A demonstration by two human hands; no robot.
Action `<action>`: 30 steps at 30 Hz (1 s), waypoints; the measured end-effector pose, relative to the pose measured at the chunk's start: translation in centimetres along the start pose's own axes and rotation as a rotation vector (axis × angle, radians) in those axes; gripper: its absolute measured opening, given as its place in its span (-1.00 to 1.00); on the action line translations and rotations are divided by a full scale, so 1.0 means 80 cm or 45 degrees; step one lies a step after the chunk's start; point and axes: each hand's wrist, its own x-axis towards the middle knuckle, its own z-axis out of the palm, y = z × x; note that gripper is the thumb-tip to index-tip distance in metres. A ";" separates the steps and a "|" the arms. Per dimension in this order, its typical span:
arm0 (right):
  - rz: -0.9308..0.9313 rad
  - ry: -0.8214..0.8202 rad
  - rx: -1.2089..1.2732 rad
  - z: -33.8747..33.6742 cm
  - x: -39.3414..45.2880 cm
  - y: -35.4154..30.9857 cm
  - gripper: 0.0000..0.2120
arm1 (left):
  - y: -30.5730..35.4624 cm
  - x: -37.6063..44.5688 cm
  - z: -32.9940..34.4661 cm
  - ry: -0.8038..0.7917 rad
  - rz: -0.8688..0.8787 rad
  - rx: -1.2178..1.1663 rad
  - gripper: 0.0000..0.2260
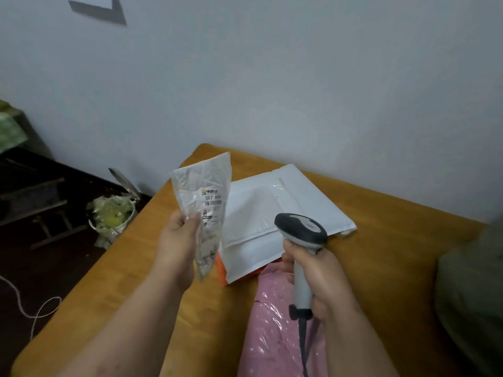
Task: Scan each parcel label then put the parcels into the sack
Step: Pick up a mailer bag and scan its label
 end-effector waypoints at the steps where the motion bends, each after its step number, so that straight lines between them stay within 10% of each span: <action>1: -0.026 0.004 0.032 -0.006 -0.008 -0.002 -0.81 | 0.009 -0.010 -0.001 -0.038 -0.032 -0.083 -0.85; 12: -0.253 -0.248 0.469 -0.092 -0.102 -0.037 -0.71 | 0.025 -0.145 0.036 -0.341 -0.107 -0.320 -0.81; 24: -0.296 0.113 0.506 -0.132 -0.151 -0.040 -0.85 | 0.006 -0.216 0.050 -0.669 -0.114 -0.365 -0.54; 30: -0.341 0.209 0.420 -0.126 -0.158 -0.045 -0.82 | 0.023 -0.209 0.058 -0.514 -0.016 -0.166 -0.61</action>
